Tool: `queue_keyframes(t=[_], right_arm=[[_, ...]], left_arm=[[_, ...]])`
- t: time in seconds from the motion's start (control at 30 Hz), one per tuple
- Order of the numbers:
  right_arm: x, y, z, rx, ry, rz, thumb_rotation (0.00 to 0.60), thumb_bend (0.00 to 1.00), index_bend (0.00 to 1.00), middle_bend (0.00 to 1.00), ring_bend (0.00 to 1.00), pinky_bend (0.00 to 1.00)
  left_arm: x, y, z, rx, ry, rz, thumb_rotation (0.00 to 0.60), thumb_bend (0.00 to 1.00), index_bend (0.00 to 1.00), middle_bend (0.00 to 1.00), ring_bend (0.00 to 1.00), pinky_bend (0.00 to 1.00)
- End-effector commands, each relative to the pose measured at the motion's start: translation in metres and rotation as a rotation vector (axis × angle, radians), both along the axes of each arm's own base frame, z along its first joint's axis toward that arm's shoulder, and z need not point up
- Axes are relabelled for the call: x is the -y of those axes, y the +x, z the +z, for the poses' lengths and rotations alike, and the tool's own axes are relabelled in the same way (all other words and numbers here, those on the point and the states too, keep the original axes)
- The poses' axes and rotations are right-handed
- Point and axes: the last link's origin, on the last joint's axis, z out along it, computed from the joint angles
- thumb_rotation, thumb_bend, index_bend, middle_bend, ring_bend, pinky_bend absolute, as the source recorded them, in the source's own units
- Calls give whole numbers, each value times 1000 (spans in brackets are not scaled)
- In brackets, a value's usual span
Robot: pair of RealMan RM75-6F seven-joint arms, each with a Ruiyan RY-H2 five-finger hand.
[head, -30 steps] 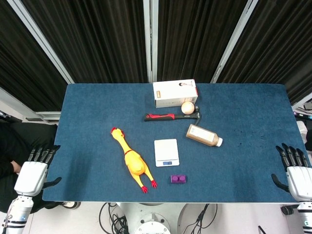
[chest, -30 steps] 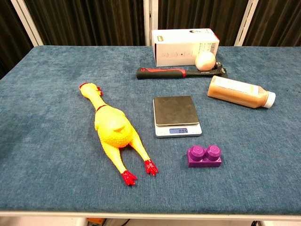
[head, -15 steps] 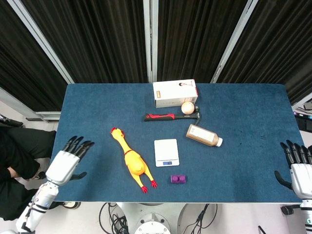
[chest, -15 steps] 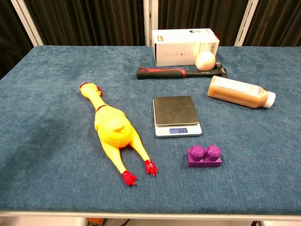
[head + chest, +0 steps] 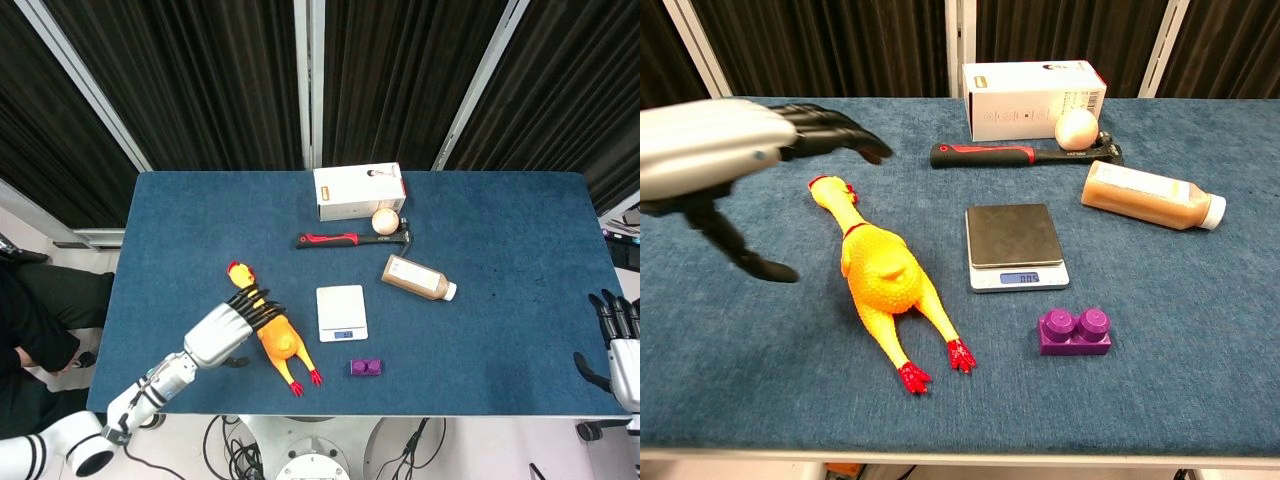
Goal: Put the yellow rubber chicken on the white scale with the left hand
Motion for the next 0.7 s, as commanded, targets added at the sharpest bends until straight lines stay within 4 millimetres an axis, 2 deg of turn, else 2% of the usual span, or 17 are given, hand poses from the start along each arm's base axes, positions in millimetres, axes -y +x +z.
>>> queue_keyframes(t=[0.03,0.27,0.53,0.7], right_arm=[[-1,-2,2,1,-5,-5,600,224,0,0,0,0],[-3,-10,9,-3,-23,-24,600,224,0,0,0,0],[-2,-11,9,0,-22,-28,600,224,0,0,0,0],[0,-13,7,-1,-13,-34,600,224,0,0,0,0]], left_arm=[[-7,7,-16,-9,-43,-29,600,7,104,146,22,64],[-21,9,-42,-39,-102,-52,600,10,104,150,22,67],[-31,6,-59,-97,-128,-60,600,22,104,151,23,69],[-33,-3,-64,-141,-120,-38,600,44,144,202,64,159]])
